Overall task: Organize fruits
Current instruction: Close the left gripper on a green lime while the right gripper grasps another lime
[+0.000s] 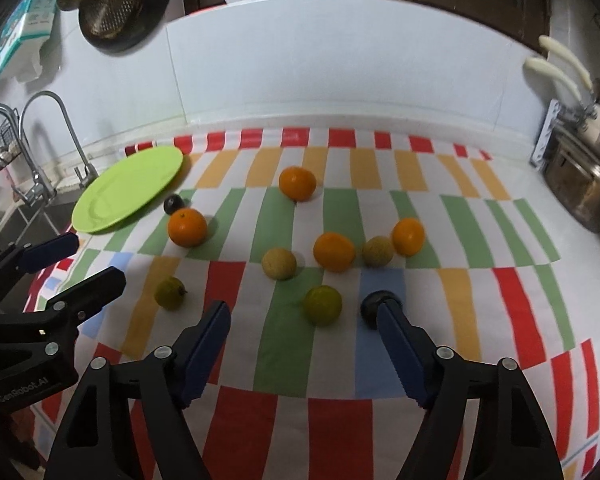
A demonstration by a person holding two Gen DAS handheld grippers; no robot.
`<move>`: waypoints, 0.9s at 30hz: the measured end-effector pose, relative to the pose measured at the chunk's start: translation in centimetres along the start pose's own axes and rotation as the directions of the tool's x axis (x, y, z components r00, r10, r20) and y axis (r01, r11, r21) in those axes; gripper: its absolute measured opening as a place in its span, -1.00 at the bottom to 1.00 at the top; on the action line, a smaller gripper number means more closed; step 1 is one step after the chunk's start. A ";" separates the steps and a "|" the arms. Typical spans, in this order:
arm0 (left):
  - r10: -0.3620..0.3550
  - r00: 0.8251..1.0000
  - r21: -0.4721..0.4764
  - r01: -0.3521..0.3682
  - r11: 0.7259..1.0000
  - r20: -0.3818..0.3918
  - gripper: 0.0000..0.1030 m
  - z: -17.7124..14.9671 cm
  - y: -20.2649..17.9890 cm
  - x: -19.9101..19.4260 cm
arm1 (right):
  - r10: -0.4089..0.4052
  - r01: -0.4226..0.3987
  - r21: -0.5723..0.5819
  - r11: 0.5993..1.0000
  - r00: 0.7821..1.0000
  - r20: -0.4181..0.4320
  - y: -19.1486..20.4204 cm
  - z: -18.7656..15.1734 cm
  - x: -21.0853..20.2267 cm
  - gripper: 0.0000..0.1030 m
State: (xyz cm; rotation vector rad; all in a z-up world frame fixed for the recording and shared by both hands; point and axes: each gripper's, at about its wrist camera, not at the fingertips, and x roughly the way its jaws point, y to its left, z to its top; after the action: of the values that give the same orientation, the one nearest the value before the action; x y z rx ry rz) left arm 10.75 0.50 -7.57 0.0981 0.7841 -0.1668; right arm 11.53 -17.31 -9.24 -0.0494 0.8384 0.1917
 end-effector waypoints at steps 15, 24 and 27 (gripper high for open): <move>-0.065 0.992 0.002 0.066 0.998 -0.104 -0.08 -0.7 -0.6 3.5 | 0.037 -0.036 0.006 0.999 0.995 -0.097 -0.5 -0.2 3.6 0.01; -0.086 0.988 0.000 0.086 0.996 -0.128 -0.29 -0.7 -0.7 4.9 | 0.033 -0.033 0.006 0.999 0.991 -0.127 -0.9 0.0 4.9 -0.05; -0.090 0.986 -0.005 0.090 0.996 -0.138 -0.32 -0.7 -0.7 5.3 | 0.029 -0.029 0.005 1.000 0.991 -0.131 -0.9 0.0 5.2 -0.10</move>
State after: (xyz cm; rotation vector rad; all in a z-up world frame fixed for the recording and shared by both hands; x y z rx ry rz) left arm 13.85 -0.65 -11.81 0.0760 0.9278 -0.2484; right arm 15.07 -17.42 -13.11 -0.0472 0.9711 0.2162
